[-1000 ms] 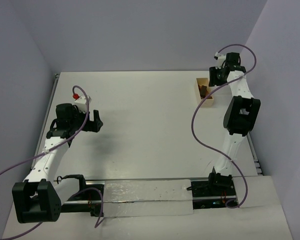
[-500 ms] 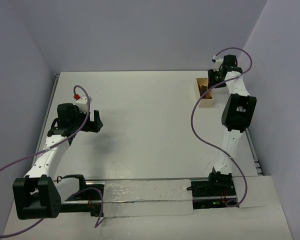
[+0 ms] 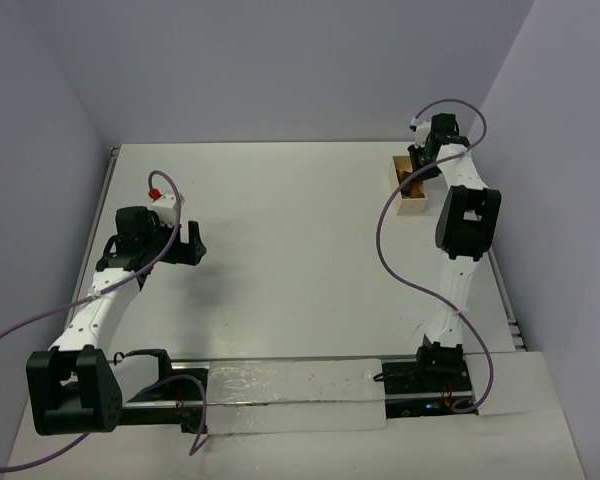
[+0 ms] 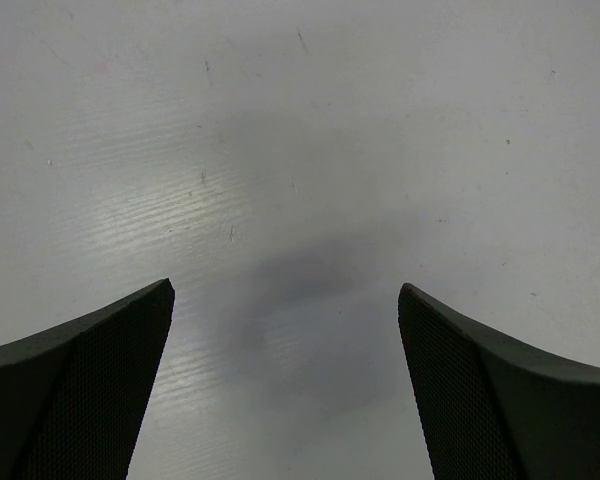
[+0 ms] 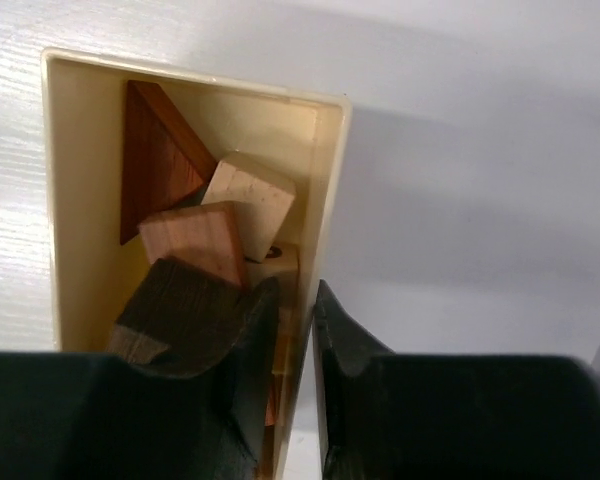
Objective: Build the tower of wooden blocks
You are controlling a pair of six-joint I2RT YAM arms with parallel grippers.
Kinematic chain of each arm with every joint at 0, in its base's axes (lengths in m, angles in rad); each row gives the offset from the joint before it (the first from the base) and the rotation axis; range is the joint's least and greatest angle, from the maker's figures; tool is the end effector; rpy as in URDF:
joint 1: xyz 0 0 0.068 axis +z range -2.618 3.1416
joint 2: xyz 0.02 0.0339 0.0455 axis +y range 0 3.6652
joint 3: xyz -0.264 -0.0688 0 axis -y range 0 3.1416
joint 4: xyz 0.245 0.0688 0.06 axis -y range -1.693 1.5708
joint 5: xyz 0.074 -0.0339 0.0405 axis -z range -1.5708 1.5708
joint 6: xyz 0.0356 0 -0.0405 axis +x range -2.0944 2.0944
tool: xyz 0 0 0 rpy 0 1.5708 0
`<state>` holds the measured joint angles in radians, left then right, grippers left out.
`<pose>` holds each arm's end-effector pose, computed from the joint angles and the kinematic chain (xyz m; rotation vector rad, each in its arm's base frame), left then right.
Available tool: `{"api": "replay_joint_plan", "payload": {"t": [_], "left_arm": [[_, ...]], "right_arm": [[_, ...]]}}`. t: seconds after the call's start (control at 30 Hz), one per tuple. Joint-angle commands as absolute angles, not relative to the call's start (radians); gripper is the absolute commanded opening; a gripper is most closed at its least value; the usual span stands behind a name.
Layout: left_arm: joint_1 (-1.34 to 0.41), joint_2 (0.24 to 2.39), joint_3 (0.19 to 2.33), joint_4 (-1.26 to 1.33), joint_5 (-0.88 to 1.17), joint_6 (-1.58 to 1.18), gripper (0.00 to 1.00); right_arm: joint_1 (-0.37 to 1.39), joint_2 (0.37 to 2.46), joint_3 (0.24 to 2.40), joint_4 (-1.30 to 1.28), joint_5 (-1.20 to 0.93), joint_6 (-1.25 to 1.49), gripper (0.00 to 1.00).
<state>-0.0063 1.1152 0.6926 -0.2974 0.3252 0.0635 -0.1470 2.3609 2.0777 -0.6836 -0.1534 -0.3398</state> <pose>0.2328 -0.0128 0.2338 0.2470 2.2548 -0.3416 0.5167 -0.0710 0.1986 -0.3026 2.5026 -0.0012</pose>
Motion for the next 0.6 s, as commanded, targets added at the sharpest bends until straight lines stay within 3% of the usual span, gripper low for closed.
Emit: {"api": "replay_joint_plan", "payload": {"t": [0.0,0.07,0.37,0.57], "left_arm": [[-0.002,1.12,0.745,-0.29,0.328,0.063,0.99],[-0.002,1.12,0.747,-0.29,0.33,0.061,0.99],[-0.002,1.095,0.75,-0.284,0.292,0.04,0.99],[-0.001,1.085,0.78,-0.292,0.199,-0.029,0.99]], "right_arm": [[-0.138,2.351,2.085,-0.639,-0.115,-0.365,0.12],[-0.137,2.339,2.075,-0.636,-0.11,-0.362,0.0],[-0.091,2.043,1.896,-0.587,-0.086,-0.378,0.0],[0.146,1.717,1.563,-0.421,0.111,-0.485,0.0]]}}
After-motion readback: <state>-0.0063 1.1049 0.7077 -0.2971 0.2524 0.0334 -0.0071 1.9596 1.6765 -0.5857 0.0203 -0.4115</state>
